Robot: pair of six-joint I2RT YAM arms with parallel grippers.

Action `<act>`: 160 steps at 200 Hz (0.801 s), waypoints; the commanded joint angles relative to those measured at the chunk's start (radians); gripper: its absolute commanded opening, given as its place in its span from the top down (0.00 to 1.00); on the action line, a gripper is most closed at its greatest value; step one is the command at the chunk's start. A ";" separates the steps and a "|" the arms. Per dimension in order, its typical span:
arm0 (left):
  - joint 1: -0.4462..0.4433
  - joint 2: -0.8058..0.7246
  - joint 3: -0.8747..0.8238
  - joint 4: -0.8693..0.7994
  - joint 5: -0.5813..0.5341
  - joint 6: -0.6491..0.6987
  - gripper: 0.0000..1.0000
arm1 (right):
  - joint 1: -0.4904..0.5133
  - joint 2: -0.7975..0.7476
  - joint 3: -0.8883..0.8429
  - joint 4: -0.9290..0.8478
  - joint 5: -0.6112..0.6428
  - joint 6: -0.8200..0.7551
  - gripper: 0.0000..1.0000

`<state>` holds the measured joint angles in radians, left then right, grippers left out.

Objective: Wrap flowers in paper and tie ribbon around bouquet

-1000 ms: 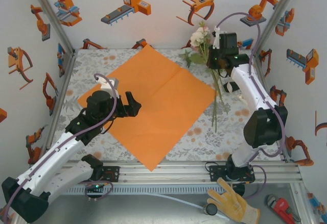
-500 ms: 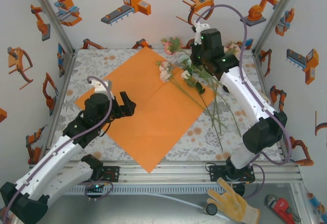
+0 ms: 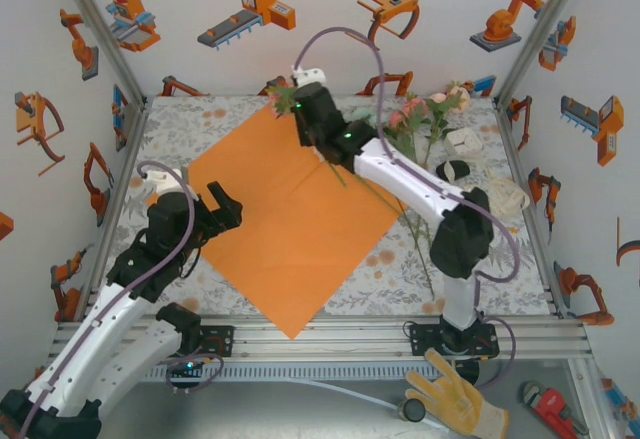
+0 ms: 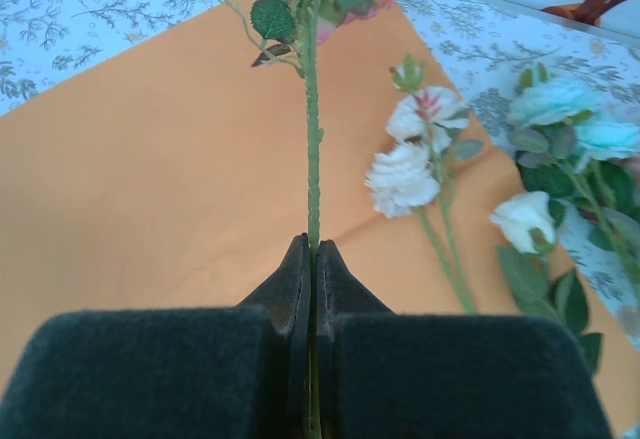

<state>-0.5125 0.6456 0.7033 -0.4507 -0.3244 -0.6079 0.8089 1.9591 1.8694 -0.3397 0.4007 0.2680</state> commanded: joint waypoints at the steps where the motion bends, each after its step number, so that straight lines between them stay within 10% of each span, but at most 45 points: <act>1: 0.017 -0.005 0.023 -0.068 -0.024 -0.011 0.03 | 0.034 0.094 0.090 0.046 0.217 0.061 1.00; 32: 0.020 -0.019 0.023 -0.075 -0.012 -0.003 0.03 | 0.078 0.222 0.155 0.046 0.347 0.080 1.00; 94: 0.022 -0.039 -0.009 -0.055 0.008 -0.004 0.03 | 0.126 0.229 -0.128 0.359 0.166 -0.099 1.00; 160: 0.022 -0.023 -0.013 -0.031 0.020 -0.022 0.03 | 0.125 0.284 0.056 0.368 0.217 -0.184 1.00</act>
<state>-0.4965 0.6189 0.6964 -0.5007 -0.3176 -0.6155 0.9333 2.2223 1.7958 -0.0135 0.5926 0.0952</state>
